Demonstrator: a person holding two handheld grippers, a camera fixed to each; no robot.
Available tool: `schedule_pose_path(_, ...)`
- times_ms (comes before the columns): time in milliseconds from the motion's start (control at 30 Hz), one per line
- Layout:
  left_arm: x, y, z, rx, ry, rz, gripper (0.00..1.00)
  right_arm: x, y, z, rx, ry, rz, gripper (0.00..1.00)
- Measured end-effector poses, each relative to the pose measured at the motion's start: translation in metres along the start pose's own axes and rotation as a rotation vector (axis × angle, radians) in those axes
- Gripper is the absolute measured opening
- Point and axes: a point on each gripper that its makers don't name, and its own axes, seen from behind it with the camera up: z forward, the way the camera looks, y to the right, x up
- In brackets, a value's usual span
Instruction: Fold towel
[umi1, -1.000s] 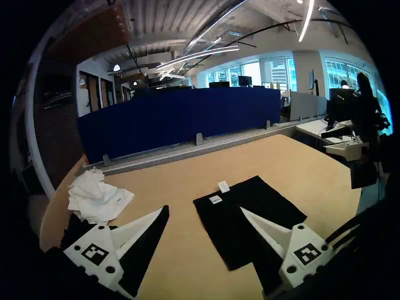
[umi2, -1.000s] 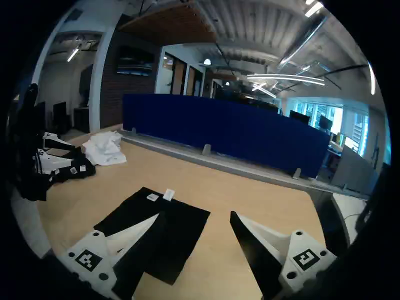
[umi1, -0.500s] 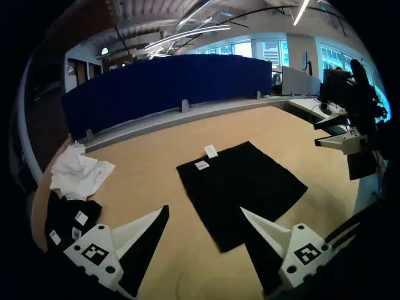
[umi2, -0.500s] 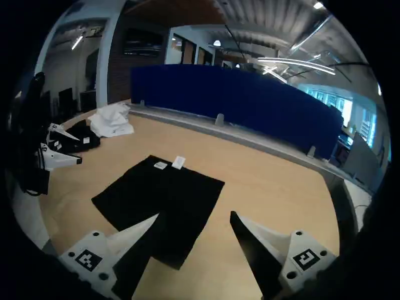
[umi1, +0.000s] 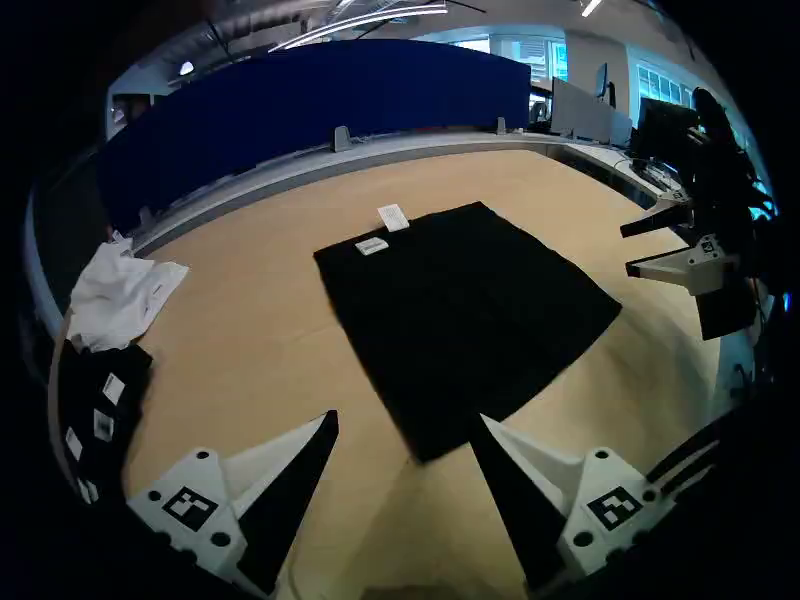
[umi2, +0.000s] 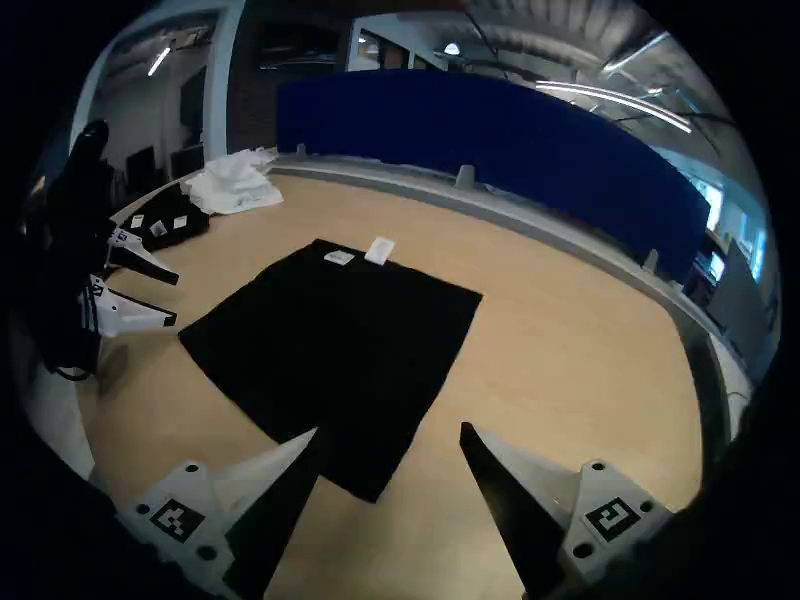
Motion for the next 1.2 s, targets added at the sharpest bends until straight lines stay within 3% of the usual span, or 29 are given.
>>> schedule_pose_path(400,-0.025,0.012,0.018,-0.037,-0.077,-0.002,0.94,-0.039,-0.005,0.014,0.027,-0.076,0.013,1.0)
schedule_pose_path(667,-0.033,0.02,0.023,-0.051,-0.115,-0.001,0.93,-0.054,-0.007,0.017,0.047,-0.106,0.026,0.91)
schedule_pose_path(1200,-0.032,0.024,0.023,-0.043,-0.117,-0.008,0.78,-0.067,-0.015,0.02,0.079,-0.137,0.02,0.56)
